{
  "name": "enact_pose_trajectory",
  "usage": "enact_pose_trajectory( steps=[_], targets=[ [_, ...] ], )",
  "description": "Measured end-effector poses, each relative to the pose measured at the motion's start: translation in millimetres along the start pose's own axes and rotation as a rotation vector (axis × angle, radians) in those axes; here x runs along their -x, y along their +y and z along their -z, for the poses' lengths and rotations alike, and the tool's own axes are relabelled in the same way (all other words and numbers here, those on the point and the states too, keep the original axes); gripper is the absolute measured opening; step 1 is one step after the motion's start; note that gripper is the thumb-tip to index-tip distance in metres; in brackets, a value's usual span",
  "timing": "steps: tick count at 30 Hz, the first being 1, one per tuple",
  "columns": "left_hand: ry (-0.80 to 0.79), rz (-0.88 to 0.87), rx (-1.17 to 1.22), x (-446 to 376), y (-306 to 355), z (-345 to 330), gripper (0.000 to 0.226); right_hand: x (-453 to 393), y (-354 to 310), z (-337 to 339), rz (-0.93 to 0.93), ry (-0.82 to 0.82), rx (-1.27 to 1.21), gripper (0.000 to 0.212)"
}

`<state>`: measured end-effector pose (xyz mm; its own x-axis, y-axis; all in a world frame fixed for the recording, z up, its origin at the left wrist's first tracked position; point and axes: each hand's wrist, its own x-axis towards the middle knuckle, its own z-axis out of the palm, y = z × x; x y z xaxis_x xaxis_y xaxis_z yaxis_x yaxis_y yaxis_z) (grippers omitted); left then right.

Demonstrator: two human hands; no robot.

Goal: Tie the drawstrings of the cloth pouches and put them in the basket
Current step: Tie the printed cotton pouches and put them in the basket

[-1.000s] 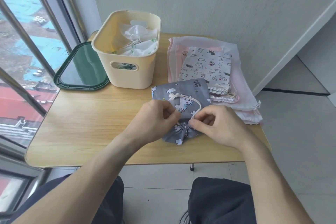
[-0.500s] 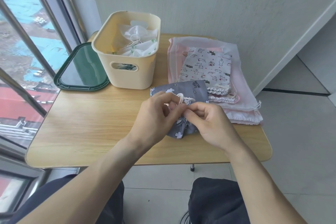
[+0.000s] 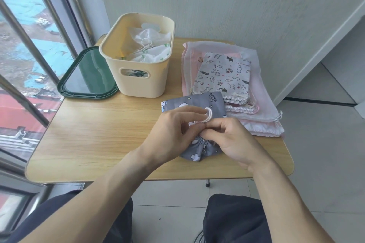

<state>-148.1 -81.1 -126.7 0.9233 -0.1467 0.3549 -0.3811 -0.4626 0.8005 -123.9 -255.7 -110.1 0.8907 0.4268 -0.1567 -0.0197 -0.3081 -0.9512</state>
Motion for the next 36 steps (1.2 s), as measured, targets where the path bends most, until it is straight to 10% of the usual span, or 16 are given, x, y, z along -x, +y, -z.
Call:
enact_pose_trajectory(
  steps=[10, 21, 30, 36],
  targets=[
    [-0.167, -0.006, -0.123, -2.6, 0.6, 8.8, 0.022, -5.5, 8.1, -0.1, -0.194, -0.070, -0.338, 0.048],
    [-0.057, 0.113, -0.550, -2.0, -1.3, 9.2, 0.052, -10.3, 9.0, -21.3, -0.162, 0.158, 0.052, 0.074],
    [-0.416, 0.672, 0.136, -11.1, -3.5, 29.3, 0.067, -3.0, 6.3, -31.0, -0.036, 0.227, 0.062, 0.039],
    [-0.504, 0.657, 0.326, -8.6, -4.8, 27.2, 0.043, -3.1, 3.8, -20.0, -0.037, 0.199, 0.092, 0.013]
  ],
)
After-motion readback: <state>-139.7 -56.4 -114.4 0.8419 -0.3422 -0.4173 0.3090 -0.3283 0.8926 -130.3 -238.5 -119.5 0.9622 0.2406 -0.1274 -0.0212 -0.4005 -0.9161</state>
